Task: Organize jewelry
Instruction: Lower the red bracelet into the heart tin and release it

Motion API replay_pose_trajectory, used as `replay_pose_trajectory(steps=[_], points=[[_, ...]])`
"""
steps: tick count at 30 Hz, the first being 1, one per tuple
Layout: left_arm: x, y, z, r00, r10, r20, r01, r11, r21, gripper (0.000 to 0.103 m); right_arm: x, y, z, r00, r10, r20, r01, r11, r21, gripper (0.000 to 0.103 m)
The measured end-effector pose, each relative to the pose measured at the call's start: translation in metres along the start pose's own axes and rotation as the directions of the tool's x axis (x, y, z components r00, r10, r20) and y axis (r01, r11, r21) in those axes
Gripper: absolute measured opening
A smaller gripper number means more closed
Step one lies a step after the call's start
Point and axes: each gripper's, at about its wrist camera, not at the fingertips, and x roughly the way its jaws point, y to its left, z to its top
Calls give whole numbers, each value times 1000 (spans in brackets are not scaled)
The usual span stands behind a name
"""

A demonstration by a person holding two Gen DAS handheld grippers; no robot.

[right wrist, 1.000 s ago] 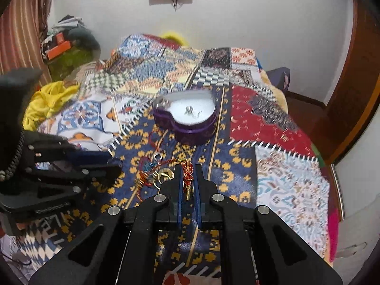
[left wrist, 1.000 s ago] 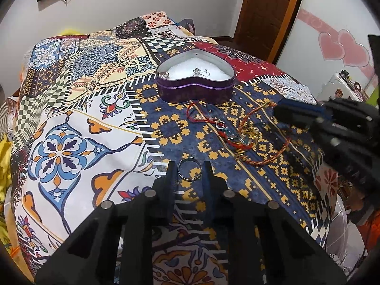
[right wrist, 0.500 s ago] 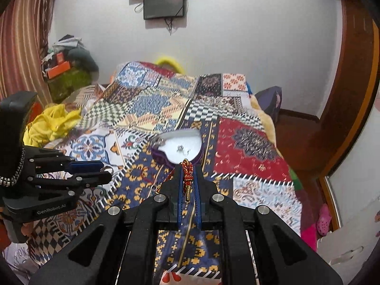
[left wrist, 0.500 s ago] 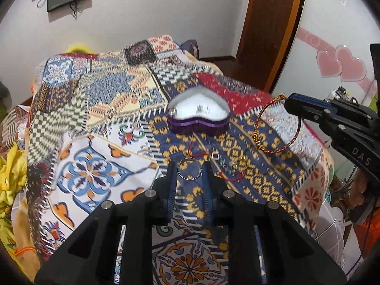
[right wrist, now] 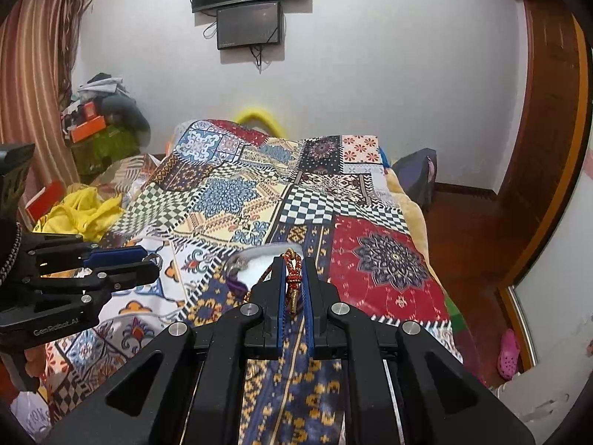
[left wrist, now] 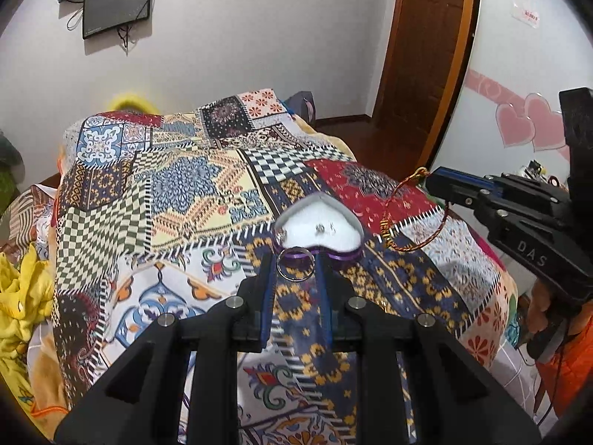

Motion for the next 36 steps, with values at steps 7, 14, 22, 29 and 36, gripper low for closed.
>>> replay_pose_trajectory(steps=[7, 14, 22, 29, 36], points=[[14, 11, 13, 1000, 2, 8, -2, 1000, -11, 20, 22, -2, 9, 1000, 24, -4, -24, 1000, 3, 7], [35, 21, 21, 1000, 7, -3, -7, 1000, -28, 20, 48, -2, 12, 998, 47, -34, -46, 999, 11, 7], [66, 29, 26, 999, 1, -43, -3, 999, -37, 20, 85, -10, 10, 989, 99, -108, -94, 994, 50, 7], [95, 25, 27, 995, -26, -96, 24, 999, -26, 20, 110, -14, 3, 973, 110, -201, -103, 994, 45, 8], [120, 15, 27, 988, -44, -150, 44, 999, -2, 20, 110, -18, -2, 961, 129, -244, -121, 992, 44, 8]])
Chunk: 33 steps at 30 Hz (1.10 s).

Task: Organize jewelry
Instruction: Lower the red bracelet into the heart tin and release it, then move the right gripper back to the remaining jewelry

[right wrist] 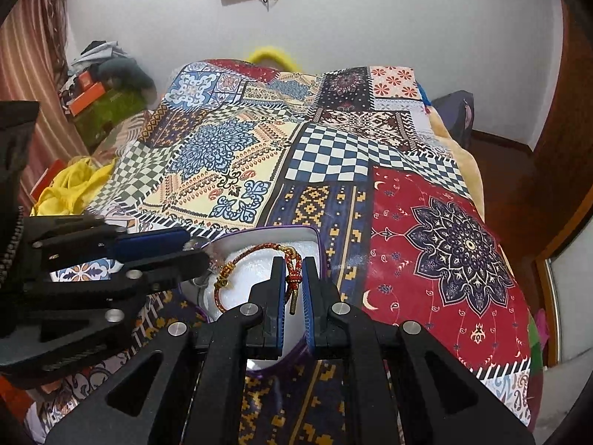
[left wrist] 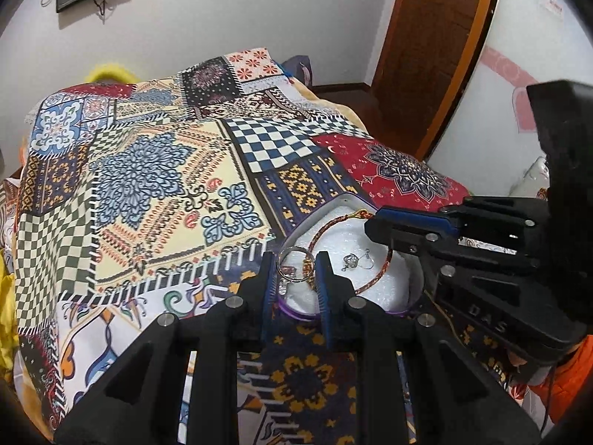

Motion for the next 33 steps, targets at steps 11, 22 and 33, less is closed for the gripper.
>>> replay_pose_trajectory(steps=[11, 22, 33], points=[[5, -7, -1, 1000, 4, -17, -3, 1000, 24, 20, -3, 3, -2, 1000, -11, -9, 10, 999, -42, 12], [-25, -10, -3, 999, 37, 19, -37, 999, 12, 23, -33, 11, -5, 996, -66, 59, 70, 995, -72, 37], [-77, -16, -16, 995, 68, 71, -69, 997, 16, 36, -69, 20, -15, 991, -86, 105, 93, 994, -65, 38]])
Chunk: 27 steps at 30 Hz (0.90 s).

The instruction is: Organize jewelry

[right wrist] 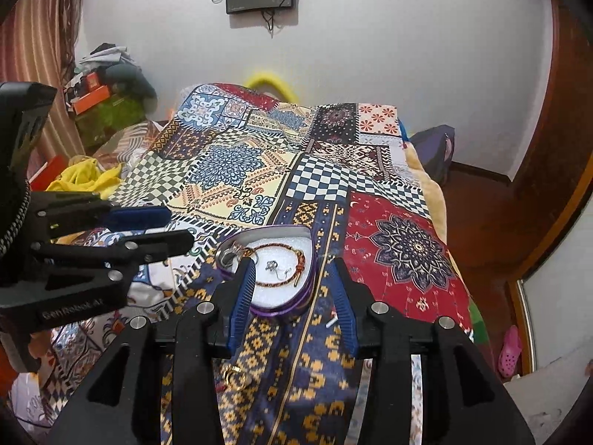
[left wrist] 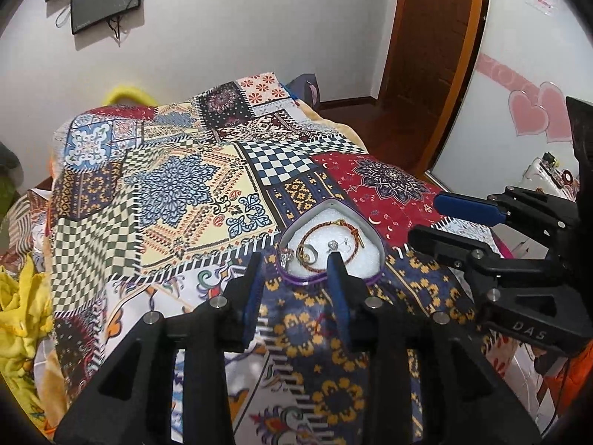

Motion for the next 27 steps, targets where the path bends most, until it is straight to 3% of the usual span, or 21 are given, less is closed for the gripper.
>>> replay_pose_trajectory(steps=[8, 20, 27], points=[[-15, -11, -24, 1000, 9, -23, -8, 1000, 29, 38, -9, 5, -19, 1000, -3, -26, 3, 1000, 5, 38], [-2, -17, -66, 992, -15, -123, 17, 1000, 16, 38, 18, 5, -62, 988, 14, -151, -11, 1000, 21, 38], [4, -21, -76, 990, -12, -143, 14, 1000, 14, 38, 24, 16, -71, 986, 39, -163, -41, 999, -10, 38]])
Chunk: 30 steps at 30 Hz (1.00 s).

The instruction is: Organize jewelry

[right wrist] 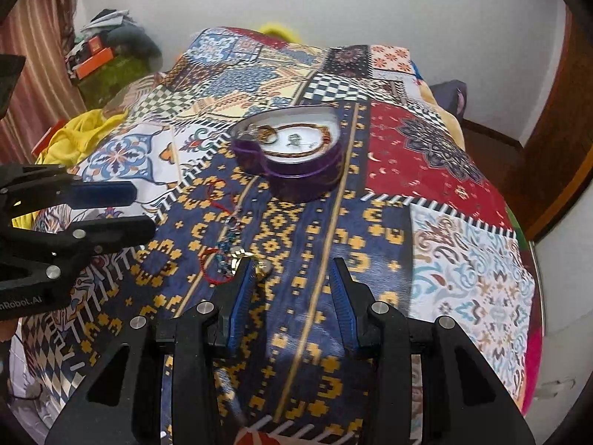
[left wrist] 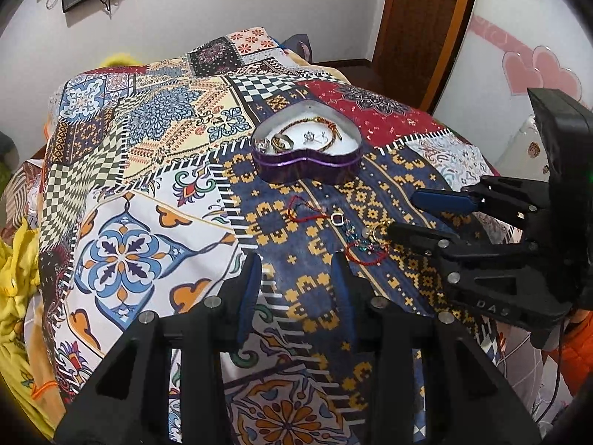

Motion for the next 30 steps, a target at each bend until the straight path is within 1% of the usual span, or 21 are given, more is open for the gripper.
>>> replay_pose_trajectory(steps=[2, 4, 5, 8, 11, 20, 23, 26, 29, 30], points=[[2, 1, -1, 1000, -2, -5, 2, 1000, -4, 38, 1, 5, 1, 1000, 3, 9, -2, 1000, -22, 33], [4, 1, -3, 1000, -6, -12, 6, 1000, -12, 38, 6, 9, 2, 1000, 9, -2, -10, 999, -44, 12], [5, 2, -4, 1000, -7, -16, 7, 1000, -16, 38, 7, 11, 2, 1000, 13, -6, -13, 999, -49, 9], [6, 2, -4, 1000, -16, -19, 15, 1000, -27, 38, 7, 11, 0, 1000, 23, 6, -23, 998, -50, 7], [7, -1, -2, 999, -41, -22, 40, 999, -31, 38, 3, 8, -2, 999, 34, 22, -33, 999, -30, 6], [21, -32, 2, 994, -99, -49, 99, 995, 11, 38, -19, -13, -5, 997, -11, 76, 9, 1000, 28, 6], [30, -41, 2, 992, -106, -67, 107, 994, 19, 38, -23, -17, -5, 996, -25, 86, 22, 999, 37, 6], [35, -46, 3, 995, -85, -50, 87, 996, 28, 38, -27, -21, -8, 995, -30, 92, 26, 999, 45, 6], [37, -45, 4, 995, -94, -43, 95, 995, 21, 38, -28, -21, -9, 995, -35, 95, 31, 998, 46, 6], [37, -44, 3, 995, -95, -40, 95, 995, 16, 34, -28, -22, -10, 995, -34, 97, 30, 998, 46, 6]])
